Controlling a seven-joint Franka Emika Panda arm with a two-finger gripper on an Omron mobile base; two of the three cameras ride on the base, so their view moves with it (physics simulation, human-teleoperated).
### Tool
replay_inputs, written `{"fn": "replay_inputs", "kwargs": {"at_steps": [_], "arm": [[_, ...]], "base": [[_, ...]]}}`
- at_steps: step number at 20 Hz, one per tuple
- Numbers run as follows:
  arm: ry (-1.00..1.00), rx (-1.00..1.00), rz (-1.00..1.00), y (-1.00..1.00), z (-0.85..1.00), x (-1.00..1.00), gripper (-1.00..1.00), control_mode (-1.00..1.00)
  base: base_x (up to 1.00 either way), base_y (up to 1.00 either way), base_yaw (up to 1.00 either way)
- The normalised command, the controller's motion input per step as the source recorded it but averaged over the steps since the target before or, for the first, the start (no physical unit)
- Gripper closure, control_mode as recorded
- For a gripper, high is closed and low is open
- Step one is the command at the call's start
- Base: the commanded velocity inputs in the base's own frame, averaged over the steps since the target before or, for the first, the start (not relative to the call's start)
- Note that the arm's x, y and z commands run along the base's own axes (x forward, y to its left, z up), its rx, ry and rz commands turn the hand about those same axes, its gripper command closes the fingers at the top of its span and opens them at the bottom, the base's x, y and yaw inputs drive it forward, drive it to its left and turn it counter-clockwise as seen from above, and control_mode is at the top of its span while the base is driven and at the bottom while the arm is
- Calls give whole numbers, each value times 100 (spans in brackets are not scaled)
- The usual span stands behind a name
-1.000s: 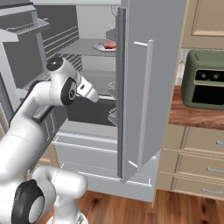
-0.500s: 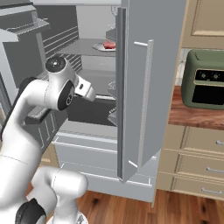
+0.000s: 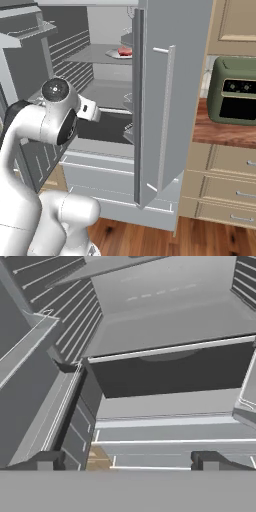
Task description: Retrieve the steak from the fridge and place it on the saucepan with marinade on the stove.
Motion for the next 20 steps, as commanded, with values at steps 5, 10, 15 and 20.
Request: {"fn": "replay_inputs", "kwargs": {"at_steps": [5, 10, 15, 20], "arm": [[-10, 0, 0, 0, 15, -24, -100, -100], [0, 0, 0, 0, 1, -5, -100, -100], [0, 0, 0, 0, 0, 4, -100, 100], [0, 0, 0, 0, 0, 0, -100, 100]], "base": [[0, 0, 0], [0, 0, 0], [5, 0, 0], [20, 0, 0]]}}
